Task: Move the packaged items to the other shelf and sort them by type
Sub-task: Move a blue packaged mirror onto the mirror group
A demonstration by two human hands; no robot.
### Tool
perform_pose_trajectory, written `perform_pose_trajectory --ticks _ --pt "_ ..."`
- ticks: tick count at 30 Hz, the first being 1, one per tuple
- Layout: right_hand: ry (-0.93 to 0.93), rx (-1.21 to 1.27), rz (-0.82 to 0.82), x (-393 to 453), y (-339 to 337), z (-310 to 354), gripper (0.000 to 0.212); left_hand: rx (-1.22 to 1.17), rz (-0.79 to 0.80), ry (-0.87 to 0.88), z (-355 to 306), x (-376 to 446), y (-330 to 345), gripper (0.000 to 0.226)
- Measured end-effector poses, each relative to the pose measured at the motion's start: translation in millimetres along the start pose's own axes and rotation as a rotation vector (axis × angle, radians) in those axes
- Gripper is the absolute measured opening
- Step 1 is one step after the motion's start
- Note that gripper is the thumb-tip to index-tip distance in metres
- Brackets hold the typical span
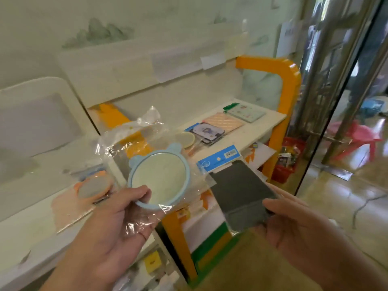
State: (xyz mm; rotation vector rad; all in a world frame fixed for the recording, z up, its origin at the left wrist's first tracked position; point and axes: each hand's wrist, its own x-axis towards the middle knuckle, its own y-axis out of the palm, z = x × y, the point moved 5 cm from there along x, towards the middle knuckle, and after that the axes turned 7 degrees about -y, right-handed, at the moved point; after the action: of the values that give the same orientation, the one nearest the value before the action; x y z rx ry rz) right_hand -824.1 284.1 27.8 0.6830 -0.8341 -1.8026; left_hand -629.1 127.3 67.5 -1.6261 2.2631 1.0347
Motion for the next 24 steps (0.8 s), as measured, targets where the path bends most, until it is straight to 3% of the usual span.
perform_pose_trajectory --ticks 3,4,7,10,13,18,19,21,24 --pt "-0.109 -0.109 -0.202 -1.3 -23.4 18.7 0.096 0.007 0.008 -0.044 19.7 7.6 27.5 0.013" --pt "-0.14 -0.149 -0.254 -0.5 -28.7 24.5 0.097 0.015 0.008 -0.055 25.1 13.8 34.2 0.016" --pt "-0.214 -0.185 -0.415 8.5 -48.6 40.9 0.072 0.041 -0.008 -0.077 37.3 38.1 51.9 0.011" --pt "-0.244 -0.2 -0.451 23.1 -62.4 56.5 0.086 0.058 0.012 -0.078 44.8 64.2 75.1 0.011" --pt "-0.251 -0.274 -0.526 45.7 -72.5 72.6 0.082 0.02 0.011 -0.078 46.8 92.1 96.2 0.012" --pt "-0.249 -0.305 -0.515 111.1 -85.7 93.3 0.022 -0.118 -0.007 -0.084 36.1 142.5 132.0 0.009" --pt "-0.253 -0.34 -0.512 123.3 -85.7 100.1 0.02 -0.163 -0.022 -0.083 35.5 151.0 138.8 0.012" --pt "-0.286 -0.427 -0.599 148.5 -83.9 120.5 0.036 -0.227 -0.077 -0.074 35.2 168.0 146.7 0.017" --pt "-0.377 -0.835 -0.553 194.7 -80.2 136.7 0.034 -0.244 -0.159 -0.066 33.5 191.2 149.7 0.015"
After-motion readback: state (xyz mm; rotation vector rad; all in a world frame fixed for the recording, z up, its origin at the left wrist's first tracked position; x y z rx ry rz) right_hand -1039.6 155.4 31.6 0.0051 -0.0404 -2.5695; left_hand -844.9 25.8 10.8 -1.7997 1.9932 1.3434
